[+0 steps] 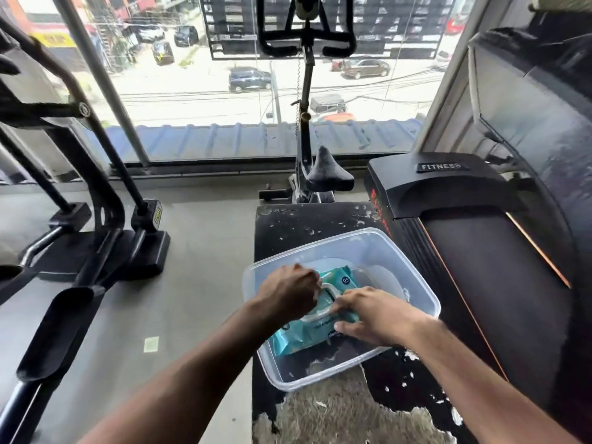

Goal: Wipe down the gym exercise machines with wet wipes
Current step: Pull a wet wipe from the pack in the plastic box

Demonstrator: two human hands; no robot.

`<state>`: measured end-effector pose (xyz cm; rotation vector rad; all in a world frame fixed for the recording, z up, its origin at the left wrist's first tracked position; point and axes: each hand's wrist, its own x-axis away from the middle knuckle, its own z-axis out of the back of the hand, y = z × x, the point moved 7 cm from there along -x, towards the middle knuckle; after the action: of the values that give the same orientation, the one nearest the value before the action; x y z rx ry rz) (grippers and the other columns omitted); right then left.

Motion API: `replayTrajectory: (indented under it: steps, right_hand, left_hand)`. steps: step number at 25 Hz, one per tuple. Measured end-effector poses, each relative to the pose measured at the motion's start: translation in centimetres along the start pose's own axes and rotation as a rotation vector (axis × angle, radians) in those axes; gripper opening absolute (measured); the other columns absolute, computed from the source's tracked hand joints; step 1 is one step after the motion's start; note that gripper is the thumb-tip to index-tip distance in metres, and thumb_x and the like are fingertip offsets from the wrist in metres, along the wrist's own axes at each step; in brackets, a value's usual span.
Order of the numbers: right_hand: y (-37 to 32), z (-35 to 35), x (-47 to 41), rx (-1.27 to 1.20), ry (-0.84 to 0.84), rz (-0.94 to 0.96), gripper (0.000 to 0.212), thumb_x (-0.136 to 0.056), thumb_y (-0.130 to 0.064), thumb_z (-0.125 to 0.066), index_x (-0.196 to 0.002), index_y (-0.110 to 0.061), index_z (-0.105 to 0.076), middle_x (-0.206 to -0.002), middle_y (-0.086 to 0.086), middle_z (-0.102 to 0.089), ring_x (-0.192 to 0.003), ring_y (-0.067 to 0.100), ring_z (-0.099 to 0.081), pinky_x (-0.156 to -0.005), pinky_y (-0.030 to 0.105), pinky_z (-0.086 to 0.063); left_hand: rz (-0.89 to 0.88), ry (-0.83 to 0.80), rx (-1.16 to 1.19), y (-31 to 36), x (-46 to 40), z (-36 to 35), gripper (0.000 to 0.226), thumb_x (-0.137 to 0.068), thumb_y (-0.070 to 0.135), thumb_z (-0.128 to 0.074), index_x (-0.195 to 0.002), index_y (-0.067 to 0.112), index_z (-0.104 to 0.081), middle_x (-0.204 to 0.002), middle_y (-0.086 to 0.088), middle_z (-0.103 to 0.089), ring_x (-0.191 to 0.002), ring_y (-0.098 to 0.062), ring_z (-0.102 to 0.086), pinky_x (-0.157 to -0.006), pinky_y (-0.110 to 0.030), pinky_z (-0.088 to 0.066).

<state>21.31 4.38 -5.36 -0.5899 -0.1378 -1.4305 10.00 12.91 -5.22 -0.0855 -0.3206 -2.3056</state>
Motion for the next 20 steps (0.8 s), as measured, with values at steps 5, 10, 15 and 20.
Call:
replayTrajectory:
  steps: [5,10,15,20]
  right_hand:
    - [0.2,0.3,-1.2,0.036,0.013,-0.027,0.039,-0.103,-0.039,-0.049,-0.142,-0.036,-0.052,-0.128,0.003,-0.067,-0.124,0.023,-0.055,-0.103,0.036,-0.043]
    - [-1.8,0.8,-3.8,0.215,0.054,-0.018,0.03,-0.101,-0.043,-0.057,-0.124,-0.025,-0.064,-0.125,0.009,-0.064,-0.118,0.028,-0.061,-0.101,0.038,-0.046]
    - [-2.9,0.1,-4.2,0.204,-0.002,0.095,0.029,-0.093,-0.041,-0.068,-0.115,-0.025,-0.057,-0.114,-0.002,-0.06,-0.101,0.023,-0.06,-0.081,0.031,-0.042]
    - [-2.7,0.0,-3.4,0.289,0.041,0.113,0.023,-0.092,-0.044,-0.068,-0.1,-0.023,-0.063,-0.102,-0.002,-0.067,-0.09,0.022,-0.064,-0.072,0.029,-0.04]
  left_hand:
    - [0.043,0.042,0.207,-2.0,-1.0,0.5,0.015,-0.105,0.019,-0.051,-0.102,0.011,-0.064,-0.1,-0.017,-0.07,-0.094,-0.038,-0.063,-0.063,-0.03,-0.025]
    - [0.049,0.022,0.258,-2.1,-1.1,-0.6,0.017,-0.102,0.011,-0.051,-0.11,0.015,-0.065,-0.096,-0.013,-0.066,-0.098,-0.036,-0.061,-0.067,-0.03,-0.028]
    - [0.042,0.072,0.301,-2.3,-0.8,-0.3,0.018,-0.104,0.015,-0.051,-0.114,0.014,-0.066,-0.102,-0.017,-0.071,-0.099,-0.037,-0.061,-0.069,-0.032,-0.031]
    - [0.023,0.113,0.312,-2.1,-0.8,0.0,0.016,-0.106,0.017,-0.049,-0.114,0.013,-0.062,-0.094,-0.018,-0.069,-0.091,-0.039,-0.059,-0.07,-0.04,-0.042]
